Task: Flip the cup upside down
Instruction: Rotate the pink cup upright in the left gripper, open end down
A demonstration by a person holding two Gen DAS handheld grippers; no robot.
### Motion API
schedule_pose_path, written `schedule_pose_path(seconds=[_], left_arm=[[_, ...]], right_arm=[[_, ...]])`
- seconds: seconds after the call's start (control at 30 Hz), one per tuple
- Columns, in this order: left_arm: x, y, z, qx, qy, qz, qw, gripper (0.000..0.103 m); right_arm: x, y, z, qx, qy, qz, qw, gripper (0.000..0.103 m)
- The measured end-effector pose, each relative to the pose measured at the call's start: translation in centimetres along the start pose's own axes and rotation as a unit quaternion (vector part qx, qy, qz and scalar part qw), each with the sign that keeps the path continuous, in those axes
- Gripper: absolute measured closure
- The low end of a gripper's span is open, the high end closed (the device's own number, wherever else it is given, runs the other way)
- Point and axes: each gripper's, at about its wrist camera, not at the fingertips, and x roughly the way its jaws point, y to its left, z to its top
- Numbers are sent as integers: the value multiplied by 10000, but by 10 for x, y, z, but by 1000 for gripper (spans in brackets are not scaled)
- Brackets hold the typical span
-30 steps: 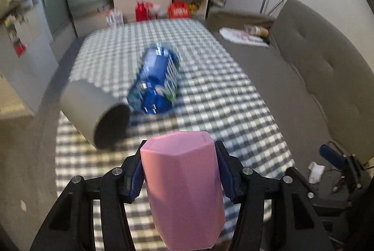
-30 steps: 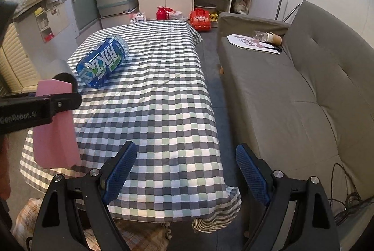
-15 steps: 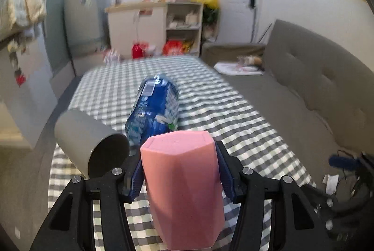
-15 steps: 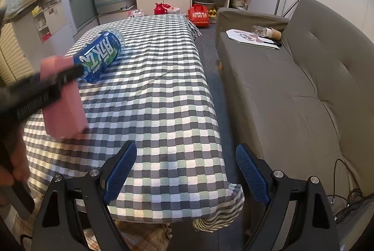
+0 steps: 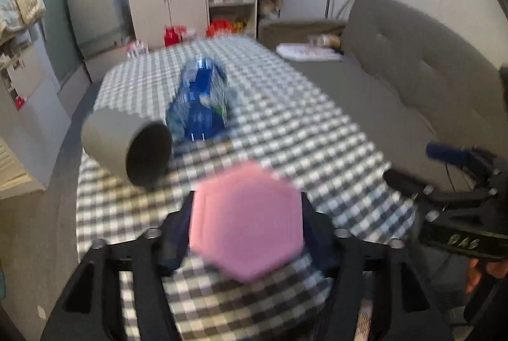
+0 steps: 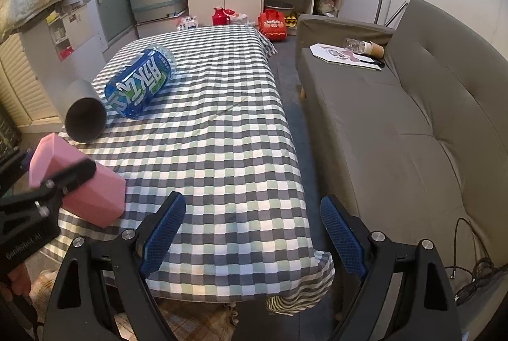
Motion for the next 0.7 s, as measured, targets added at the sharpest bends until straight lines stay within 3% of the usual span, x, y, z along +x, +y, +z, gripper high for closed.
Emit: schedule_pose_path(seconds=[0.07, 0.17, 0.2, 0.23, 0.27, 0.5, 0.7], left_arm=[[4, -2, -5, -79, 70, 108, 9999, 22], [15, -1, -13, -218, 228, -103, 9995, 22], [21, -2, -15, -224, 325, -85, 9992, 24], [26, -3, -17, -193, 414, -56, 9989, 35], [32, -4, -18, -129, 523, 20, 9985, 35], [29, 1, -18, -304, 229, -5, 9993, 37], [37, 8, 8, -402, -275, 175, 9987, 37]], right_arm=[[-3, 0, 1, 0, -28, -3, 10000, 16], [-5, 0, 1, 6, -42, 2, 10000, 16], [-4, 0, 0, 6, -31, 7, 10000, 16], [-4, 1, 0, 4, -20, 18, 10000, 16], [-3, 1, -1, 3, -8, 21, 10000, 16], [3, 4, -2, 5, 41, 67, 10000, 16], [8, 6, -3, -19, 81, 80, 9999, 16]])
